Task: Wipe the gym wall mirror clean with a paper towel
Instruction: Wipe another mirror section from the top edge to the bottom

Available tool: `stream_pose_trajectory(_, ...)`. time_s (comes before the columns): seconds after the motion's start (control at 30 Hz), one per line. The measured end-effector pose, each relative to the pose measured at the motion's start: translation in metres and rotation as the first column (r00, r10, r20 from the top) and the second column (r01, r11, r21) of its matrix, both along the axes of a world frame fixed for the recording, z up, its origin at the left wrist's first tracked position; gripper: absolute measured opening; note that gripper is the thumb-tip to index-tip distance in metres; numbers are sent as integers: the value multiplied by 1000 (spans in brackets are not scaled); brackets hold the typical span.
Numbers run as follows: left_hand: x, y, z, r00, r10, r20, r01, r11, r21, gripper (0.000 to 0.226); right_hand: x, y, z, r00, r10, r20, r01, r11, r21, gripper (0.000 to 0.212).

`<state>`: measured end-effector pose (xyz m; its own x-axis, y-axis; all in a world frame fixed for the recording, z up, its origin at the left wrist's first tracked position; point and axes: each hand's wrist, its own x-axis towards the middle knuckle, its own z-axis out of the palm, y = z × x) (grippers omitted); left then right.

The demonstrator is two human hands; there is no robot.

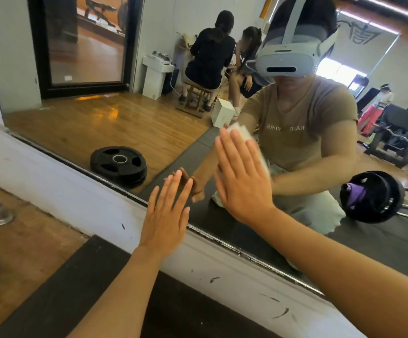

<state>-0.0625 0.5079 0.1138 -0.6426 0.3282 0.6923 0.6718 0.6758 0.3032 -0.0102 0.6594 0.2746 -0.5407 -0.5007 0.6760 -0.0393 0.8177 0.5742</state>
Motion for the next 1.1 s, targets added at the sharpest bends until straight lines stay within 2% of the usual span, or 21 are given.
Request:
stream_pose_trajectory(0.2, -1, -5, -1, 999, -22, 29, 22, 1000, -18, 71, 4, 13, -66, 978, -85, 193, 37, 969, 244, 69)
stream_pose_trajectory(0.37, -1, -13, 4, 998, -23, 57, 27, 998, -62, 67, 25, 31, -105, 923, -231, 307, 70, 886, 459, 68)
stream_pose_trajectory(0.53, 7, -15, 13, 992, -43, 119, 51, 996, -69, 65, 43, 47, -110, 860, -319, 398, 53, 832, 552, 91)
stream_pose_trajectory(0.6, 11, -15, 18, 990, -43, 131, 52, 996, -73, 65, 41, 49, -102, 867, -266, 422, 2, 848, 530, 91)
stream_pose_trajectory(0.73, 21, -21, 32, 987, -72, 143, 82, 994, -70, 63, 36, 43, -85, 877, -108, 468, -140, 874, 464, 76)
stream_pose_trajectory(0.87, 35, -27, 48, 980, -49, 194, 48, 999, 8, 61, 42, 30, -74, 839, 74, 539, -199, 964, 178, 68)
stream_pose_trajectory(0.97, 51, -36, 60, 960, -38, 277, 35, 999, 16, 63, 52, 19, -54, 828, 205, 521, -216, 976, -40, 63)
stream_pose_trajectory(1.1, 71, -55, 100, 933, 1, 359, 12, 999, -34, 67, 66, 4, -7, 819, 270, 505, -216, 962, -164, 59)
